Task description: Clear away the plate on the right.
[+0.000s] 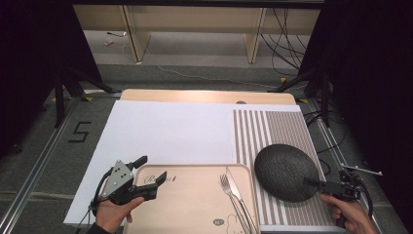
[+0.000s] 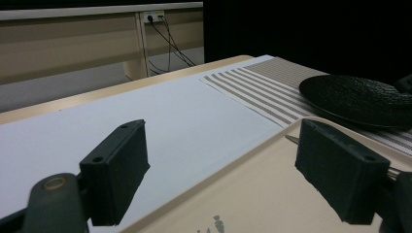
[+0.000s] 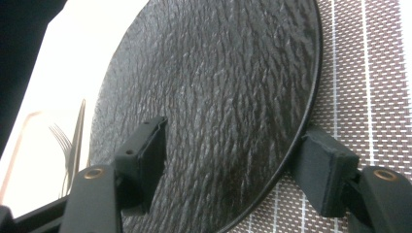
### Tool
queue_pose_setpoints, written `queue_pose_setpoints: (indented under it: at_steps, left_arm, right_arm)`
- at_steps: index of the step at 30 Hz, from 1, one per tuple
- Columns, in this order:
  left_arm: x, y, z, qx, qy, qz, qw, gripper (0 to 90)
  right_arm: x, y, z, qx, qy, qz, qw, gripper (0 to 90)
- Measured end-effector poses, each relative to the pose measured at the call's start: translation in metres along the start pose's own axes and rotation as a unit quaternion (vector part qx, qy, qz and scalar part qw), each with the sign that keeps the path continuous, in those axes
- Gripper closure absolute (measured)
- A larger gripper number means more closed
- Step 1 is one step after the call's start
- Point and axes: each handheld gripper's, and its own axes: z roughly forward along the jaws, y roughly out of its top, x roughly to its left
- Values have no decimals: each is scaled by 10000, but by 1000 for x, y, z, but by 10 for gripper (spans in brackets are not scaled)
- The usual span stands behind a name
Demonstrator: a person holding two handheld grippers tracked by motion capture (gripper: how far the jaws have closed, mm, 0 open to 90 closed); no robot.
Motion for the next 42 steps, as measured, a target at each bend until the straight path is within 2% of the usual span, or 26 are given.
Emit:
queue_pose_setpoints:
  at_steps: [8,14,17,33,42]
  left_arm:
    - [0,0,0,6,1,13,10000,187]
    - [0,0,0,2,1,-3,10000,187]
    - [0,0,0,9,3,7,10000,187]
    - [-1,0,1,4,-7,1,10000,188]
    - [-1,0,1,9,-9,7,10000,188]
  right_arm:
    - [-4,-1,1,-129,160,350,9992,368]
    - [-6,-2,1,-188,195,479,9985,387]
    - [-7,-2,1,-232,266,632,9974,397]
    - [-13,-4,4,-354,472,1013,9931,447]
    - [-18,-5,3,-376,286,1307,9903,651]
